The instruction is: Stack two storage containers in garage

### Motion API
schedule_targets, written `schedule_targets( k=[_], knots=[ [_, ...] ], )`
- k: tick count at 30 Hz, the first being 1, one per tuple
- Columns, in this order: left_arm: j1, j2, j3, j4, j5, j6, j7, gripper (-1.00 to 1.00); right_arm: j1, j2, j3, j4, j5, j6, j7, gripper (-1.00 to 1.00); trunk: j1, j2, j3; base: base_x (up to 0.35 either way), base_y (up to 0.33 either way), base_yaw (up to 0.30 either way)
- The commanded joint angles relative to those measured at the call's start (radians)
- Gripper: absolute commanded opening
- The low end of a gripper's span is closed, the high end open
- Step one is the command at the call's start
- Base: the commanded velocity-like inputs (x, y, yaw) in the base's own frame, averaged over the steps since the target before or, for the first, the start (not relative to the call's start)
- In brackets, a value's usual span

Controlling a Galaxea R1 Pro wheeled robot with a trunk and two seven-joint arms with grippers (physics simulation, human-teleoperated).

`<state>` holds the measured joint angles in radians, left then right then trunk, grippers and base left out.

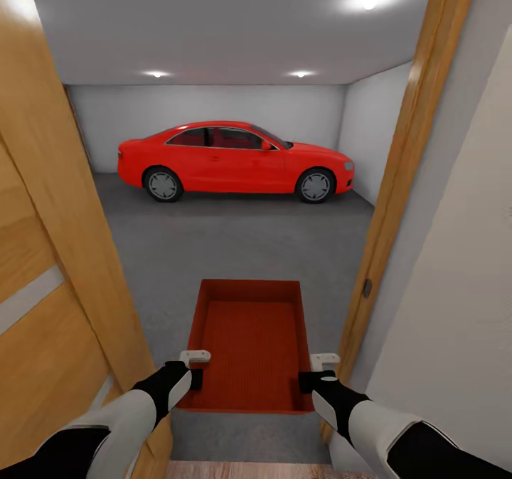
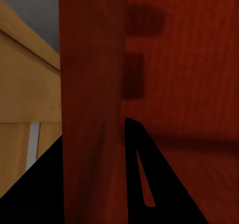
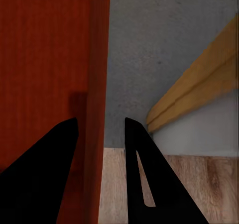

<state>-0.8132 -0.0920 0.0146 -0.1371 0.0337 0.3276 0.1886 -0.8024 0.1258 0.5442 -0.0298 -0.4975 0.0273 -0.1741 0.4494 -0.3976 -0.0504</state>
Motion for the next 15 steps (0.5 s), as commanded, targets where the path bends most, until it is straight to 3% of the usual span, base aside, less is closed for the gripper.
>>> schedule_targets(
  k=[1,15],
  knots=[
    [-0.001,0.02,-0.016,-0.006,0.005,-0.005,0.006,-1.0,0.0,0.0,0.017,0.002,-0.019,0.005,-0.005,-1.0,0.001,-0.002,-0.002,0.0,0.0,-0.107],
    [-0.001,0.02,-0.016,-0.006,0.005,-0.005,0.006,-1.0,0.0,0.0,0.017,0.002,-0.019,0.005,-0.005,-1.0,0.001,-0.002,-0.002,0.0,0.0,-0.014]
  ],
)
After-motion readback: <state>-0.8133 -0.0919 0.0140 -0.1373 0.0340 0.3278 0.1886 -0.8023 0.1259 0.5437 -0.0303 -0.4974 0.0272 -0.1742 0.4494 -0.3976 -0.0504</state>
